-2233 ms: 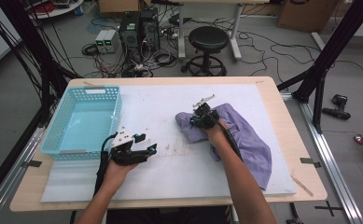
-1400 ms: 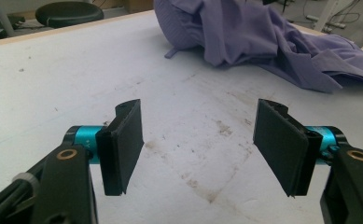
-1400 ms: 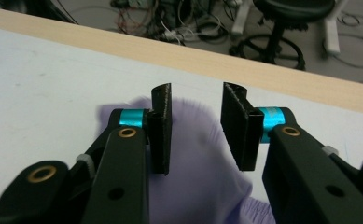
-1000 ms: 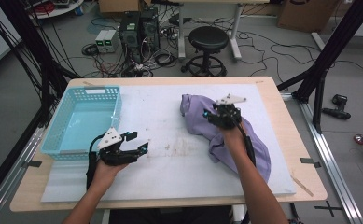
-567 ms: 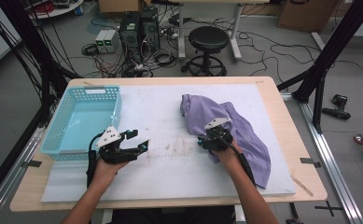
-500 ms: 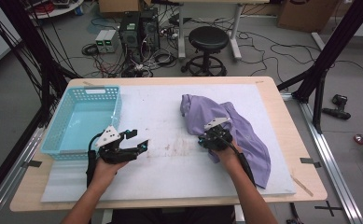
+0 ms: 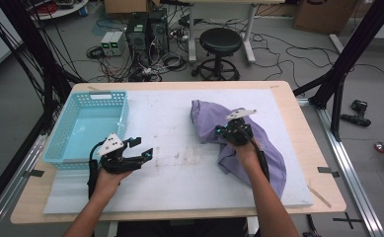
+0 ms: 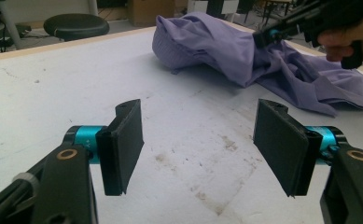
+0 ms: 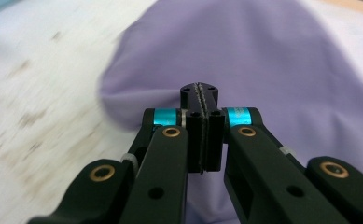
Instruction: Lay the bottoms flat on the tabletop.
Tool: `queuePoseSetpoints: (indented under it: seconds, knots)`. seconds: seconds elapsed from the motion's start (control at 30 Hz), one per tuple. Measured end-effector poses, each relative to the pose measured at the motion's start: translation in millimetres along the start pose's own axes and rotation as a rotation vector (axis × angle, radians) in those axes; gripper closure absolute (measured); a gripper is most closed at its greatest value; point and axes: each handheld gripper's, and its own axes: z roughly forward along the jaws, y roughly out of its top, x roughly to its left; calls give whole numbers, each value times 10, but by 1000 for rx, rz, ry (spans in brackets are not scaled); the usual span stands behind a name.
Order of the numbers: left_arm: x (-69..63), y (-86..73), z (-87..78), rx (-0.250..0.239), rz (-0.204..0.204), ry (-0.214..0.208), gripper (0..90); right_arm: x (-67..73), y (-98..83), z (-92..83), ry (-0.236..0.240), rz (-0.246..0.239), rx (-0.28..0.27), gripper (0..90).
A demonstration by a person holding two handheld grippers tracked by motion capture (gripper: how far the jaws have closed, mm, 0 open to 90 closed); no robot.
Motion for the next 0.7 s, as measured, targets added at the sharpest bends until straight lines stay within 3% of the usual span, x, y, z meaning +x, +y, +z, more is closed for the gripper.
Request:
queuePoseSetpoints:
  seconds: [0.13, 0.23, 0.43, 0.57, 0.63, 0.67, 0.7]
  knots:
    - [12, -5, 13, 4, -2, -2, 331, -206, -41, -18, -50, 95, -16, 900]
    - [14, -14, 33, 8, -5, -4, 331, -242, -70, -31, -49, 111, -15, 900]
    - [31, -11, 61, 2, -15, -3, 331, -166, -53, -87, -33, 59, -24, 900]
    - [33, -11, 66, 1, -15, -2, 331, -117, -57, -66, -41, 19, 1, 828]
    - [29, -9, 62, 0, -13, -4, 331, -107, -54, -41, -82, -3, 21, 900]
    - [25, -7, 57, -1, -14, -4, 331, -129, -55, -29, -140, -5, 26, 900]
    - [19, -4, 52, -3, -13, -5, 331, -173, -59, -20, -167, 19, 25, 900]
